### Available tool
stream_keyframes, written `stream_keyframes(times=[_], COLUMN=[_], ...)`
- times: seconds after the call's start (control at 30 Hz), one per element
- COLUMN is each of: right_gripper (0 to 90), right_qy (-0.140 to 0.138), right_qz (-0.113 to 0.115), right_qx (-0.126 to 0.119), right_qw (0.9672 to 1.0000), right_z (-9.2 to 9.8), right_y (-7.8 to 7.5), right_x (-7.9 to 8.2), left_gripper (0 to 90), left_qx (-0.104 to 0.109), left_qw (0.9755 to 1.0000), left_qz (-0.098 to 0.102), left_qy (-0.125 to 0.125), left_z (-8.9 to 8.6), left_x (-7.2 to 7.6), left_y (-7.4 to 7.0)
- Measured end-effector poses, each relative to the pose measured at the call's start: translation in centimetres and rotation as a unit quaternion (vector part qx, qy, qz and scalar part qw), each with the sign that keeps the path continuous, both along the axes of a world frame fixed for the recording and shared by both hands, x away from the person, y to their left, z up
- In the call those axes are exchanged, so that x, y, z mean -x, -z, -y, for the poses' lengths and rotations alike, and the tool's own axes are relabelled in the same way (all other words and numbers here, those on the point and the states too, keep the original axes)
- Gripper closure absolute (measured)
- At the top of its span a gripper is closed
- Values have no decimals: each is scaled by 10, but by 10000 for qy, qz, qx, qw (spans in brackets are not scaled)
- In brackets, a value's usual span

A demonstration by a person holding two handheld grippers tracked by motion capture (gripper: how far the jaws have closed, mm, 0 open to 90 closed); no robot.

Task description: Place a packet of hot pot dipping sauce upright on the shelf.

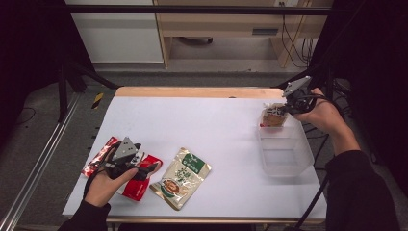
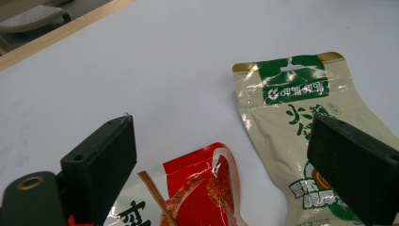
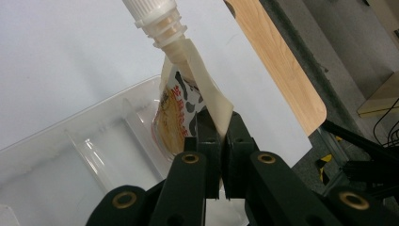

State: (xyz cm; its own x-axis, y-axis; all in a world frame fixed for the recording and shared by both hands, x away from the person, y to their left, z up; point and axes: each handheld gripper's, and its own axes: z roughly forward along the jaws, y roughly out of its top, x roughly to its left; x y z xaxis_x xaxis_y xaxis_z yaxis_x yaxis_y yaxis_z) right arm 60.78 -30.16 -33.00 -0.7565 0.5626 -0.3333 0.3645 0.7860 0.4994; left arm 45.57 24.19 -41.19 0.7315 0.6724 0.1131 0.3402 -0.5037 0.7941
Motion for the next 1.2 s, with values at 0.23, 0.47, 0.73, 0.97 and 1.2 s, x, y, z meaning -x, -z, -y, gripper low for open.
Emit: stream_keyframes(times=[0.23,0.47,0.73,0.97,1.2], right_gripper=[881,879,874,851,679], right_qy=[-3,52,178,405,565], right_qz=[-41,-137,-188,-238,-242], right_qx=[-80,-185,-286,-446,-466], right_qw=[10000,9997,9993,9979,9970], right_z=[0,4,10,14,12], right_y=[4,10,15,17,20], right_x=[0,-4,-6,-7,-6], left_gripper=[86,86,86,86,86], left_qx=[-3,1,-4,-23,17], left_qw=[10000,10000,10000,10000,10000], left_qz=[-19,-14,-32,-40,-46], left_qy=[10,6,15,34,24], left_z=[1,1,1,2,3], left_x=[0,-1,-1,-1,-2], left_y=[1,0,1,1,1])
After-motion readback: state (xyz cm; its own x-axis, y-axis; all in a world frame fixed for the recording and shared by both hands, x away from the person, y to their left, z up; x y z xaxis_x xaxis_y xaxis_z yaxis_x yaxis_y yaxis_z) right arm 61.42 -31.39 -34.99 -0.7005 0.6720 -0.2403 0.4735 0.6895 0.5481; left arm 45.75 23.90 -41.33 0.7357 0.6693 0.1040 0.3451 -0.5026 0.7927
